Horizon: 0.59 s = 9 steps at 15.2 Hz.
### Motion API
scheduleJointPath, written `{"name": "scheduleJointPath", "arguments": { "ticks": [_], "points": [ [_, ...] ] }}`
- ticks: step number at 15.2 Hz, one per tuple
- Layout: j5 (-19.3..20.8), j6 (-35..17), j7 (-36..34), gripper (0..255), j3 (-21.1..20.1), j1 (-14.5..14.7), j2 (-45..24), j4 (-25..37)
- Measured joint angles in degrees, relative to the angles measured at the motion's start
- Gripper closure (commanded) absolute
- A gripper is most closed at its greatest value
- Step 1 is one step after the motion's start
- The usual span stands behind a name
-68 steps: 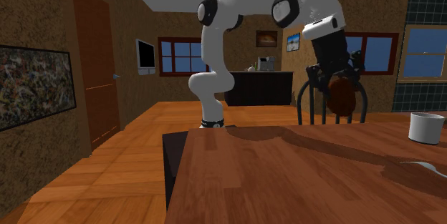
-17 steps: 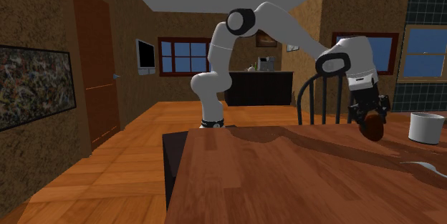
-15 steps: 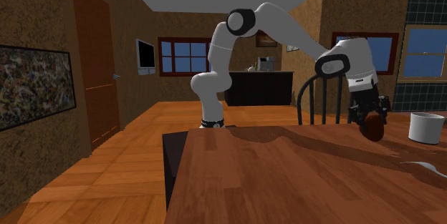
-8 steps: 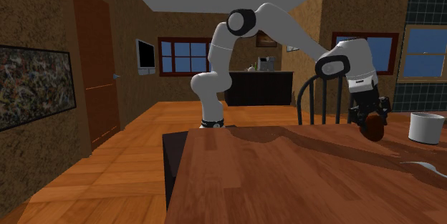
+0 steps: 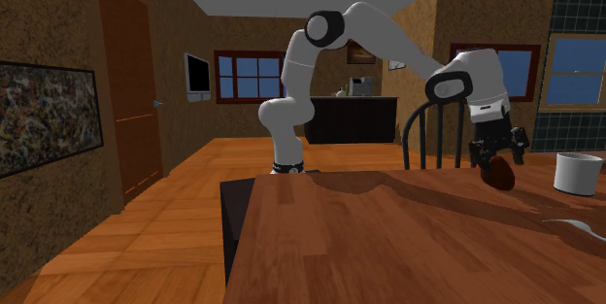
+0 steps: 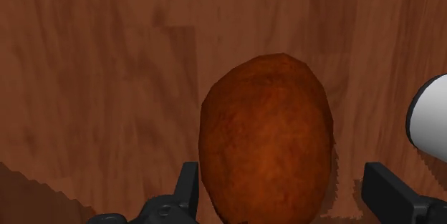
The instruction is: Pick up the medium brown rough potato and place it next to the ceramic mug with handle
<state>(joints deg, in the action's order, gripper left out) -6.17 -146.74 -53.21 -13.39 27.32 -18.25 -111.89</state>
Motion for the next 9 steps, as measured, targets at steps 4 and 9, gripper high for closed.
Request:
{"name": "scheduleJointPath", "arguments": {
  "ticks": [4,9],
  "points": [
    [-0.87,2.98,0.39,0,-0.3,-0.64,3.92,-0.86],
    [-0.93,3.29,0.41,0,-0.32,-0.68,4.17,-0.86]
  ]
}}
